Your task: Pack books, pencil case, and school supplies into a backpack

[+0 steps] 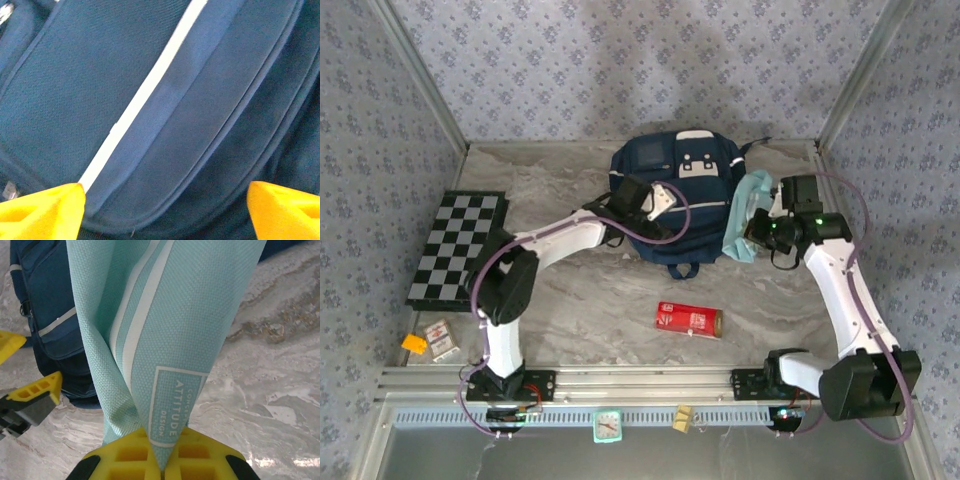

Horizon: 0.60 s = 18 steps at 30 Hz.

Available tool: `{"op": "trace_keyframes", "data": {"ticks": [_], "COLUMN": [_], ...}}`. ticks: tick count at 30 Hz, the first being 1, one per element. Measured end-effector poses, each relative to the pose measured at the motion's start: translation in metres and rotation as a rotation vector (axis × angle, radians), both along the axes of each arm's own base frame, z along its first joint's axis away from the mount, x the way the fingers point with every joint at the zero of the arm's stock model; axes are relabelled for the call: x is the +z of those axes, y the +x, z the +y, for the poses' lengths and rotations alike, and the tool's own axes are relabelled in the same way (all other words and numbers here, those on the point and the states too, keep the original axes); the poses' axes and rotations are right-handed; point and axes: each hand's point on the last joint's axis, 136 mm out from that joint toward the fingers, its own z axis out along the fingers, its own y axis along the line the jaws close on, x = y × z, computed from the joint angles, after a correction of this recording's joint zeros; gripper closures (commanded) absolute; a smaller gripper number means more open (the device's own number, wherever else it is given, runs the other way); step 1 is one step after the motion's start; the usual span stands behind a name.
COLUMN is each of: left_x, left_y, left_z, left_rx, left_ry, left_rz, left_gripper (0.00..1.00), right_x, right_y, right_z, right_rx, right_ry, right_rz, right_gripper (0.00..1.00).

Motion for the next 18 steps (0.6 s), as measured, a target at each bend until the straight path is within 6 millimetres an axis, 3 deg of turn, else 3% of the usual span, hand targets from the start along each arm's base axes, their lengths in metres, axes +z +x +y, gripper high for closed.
{"op": "trace_keyframes", "data": {"ticks": [6, 10, 13, 18], "left_x": [-0.014, -0.022, -0.023, -0.013], "left_y": [0.003, 0.021, 0.039, 0.049], "left_z": [-0.031, -0.039, -0.035, -0.029], "left_rx": [-0.117, -0.112, -0.089, -0.087], "left_ry": [0.086, 0.111, 0.110, 0.084], "left_rz": [-0.070, -0.094, -0.085, -0.061], "left_gripper": [0.14, 0.21, 0.40, 0.79], "right_x": [-0.008, -0.006, -0.006, -0.006], "right_y": [-0.003, -0.003, -0.003, -0.004], "right_z": [-0.010, -0.010, -0.008, -0.007], "right_rx": [-0.035, -0.034, -0.029, -0.026], "right_ry": [0.054, 0.076, 0.088, 0.099], "right_rz": [0.028, 0.027, 0.027, 0.028], "right_gripper": [0.98, 0.98, 0.99, 0.99]}}
